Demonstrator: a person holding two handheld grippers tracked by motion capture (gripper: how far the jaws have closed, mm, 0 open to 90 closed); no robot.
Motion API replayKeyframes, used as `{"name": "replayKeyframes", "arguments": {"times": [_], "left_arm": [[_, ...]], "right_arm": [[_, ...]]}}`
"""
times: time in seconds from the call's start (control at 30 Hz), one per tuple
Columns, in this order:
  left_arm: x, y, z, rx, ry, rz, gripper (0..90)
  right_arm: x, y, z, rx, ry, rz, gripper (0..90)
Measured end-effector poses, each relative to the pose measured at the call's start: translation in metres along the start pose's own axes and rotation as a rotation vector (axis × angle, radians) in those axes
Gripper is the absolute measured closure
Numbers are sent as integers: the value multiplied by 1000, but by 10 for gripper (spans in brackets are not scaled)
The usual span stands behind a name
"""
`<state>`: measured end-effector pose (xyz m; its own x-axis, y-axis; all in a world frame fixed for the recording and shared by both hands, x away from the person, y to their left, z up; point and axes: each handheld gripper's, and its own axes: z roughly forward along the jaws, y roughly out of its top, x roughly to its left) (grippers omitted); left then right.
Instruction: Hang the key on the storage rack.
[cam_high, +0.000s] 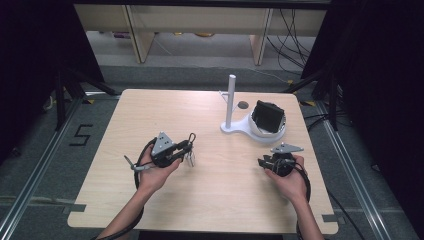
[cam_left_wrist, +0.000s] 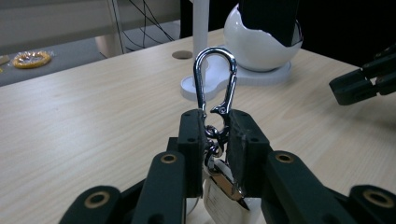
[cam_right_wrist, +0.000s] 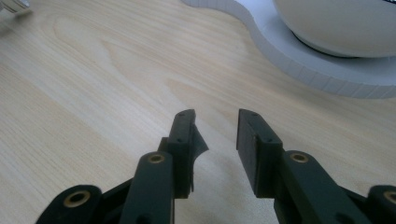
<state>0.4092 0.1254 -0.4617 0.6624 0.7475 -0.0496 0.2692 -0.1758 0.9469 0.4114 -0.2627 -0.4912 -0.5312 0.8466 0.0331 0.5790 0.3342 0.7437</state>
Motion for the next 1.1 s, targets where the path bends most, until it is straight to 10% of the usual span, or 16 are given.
{"name": "replayKeyframes", "arguments": {"times": [1.1], "left_arm": [[2, 31, 18, -137, 15, 35, 753]], "right_arm": [[2, 1, -3, -14, 5, -15, 664]]}}
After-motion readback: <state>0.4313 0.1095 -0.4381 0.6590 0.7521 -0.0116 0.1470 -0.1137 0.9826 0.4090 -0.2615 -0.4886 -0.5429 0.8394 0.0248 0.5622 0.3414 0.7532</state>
